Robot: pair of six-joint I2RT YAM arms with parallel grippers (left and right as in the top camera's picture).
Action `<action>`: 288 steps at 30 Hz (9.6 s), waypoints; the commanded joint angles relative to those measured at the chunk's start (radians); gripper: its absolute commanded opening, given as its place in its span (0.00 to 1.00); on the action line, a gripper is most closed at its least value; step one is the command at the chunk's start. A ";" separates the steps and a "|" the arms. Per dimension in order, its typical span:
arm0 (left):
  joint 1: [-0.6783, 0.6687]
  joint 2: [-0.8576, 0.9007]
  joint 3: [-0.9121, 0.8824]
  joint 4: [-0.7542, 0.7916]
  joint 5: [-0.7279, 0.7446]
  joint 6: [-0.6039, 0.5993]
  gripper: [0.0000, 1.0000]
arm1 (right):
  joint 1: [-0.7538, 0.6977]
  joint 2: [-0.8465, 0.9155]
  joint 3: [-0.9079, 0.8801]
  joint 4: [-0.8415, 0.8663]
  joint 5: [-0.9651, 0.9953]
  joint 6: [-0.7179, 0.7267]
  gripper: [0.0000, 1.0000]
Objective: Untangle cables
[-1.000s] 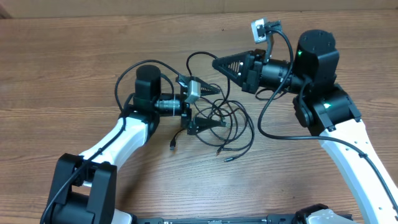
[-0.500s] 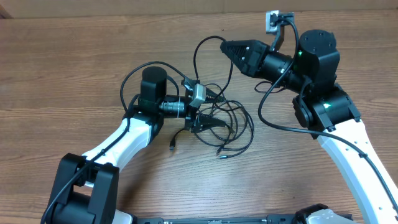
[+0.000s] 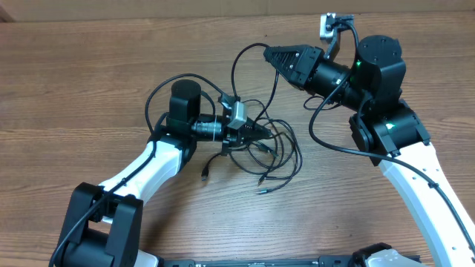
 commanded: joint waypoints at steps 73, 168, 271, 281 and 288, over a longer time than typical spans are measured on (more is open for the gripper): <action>0.653 -0.539 0.140 -0.734 -0.826 -0.648 0.04 | 0.010 0.372 -0.114 -0.708 0.304 -0.397 1.00; 1.097 -0.417 0.556 -1.363 -0.476 -0.770 1.00 | 0.010 0.372 -0.114 -0.707 0.307 -0.396 1.00; -0.082 0.351 0.557 -1.060 -1.018 -0.760 0.04 | 0.010 0.372 -0.114 -0.698 0.307 -0.396 1.00; -0.083 0.351 0.557 -1.072 -1.007 -0.695 0.04 | 0.009 0.372 -0.114 -0.698 0.307 -0.396 1.00; -0.047 0.351 0.557 -1.077 -0.875 -0.554 0.04 | 0.010 0.372 -0.114 -0.672 0.299 -0.389 1.00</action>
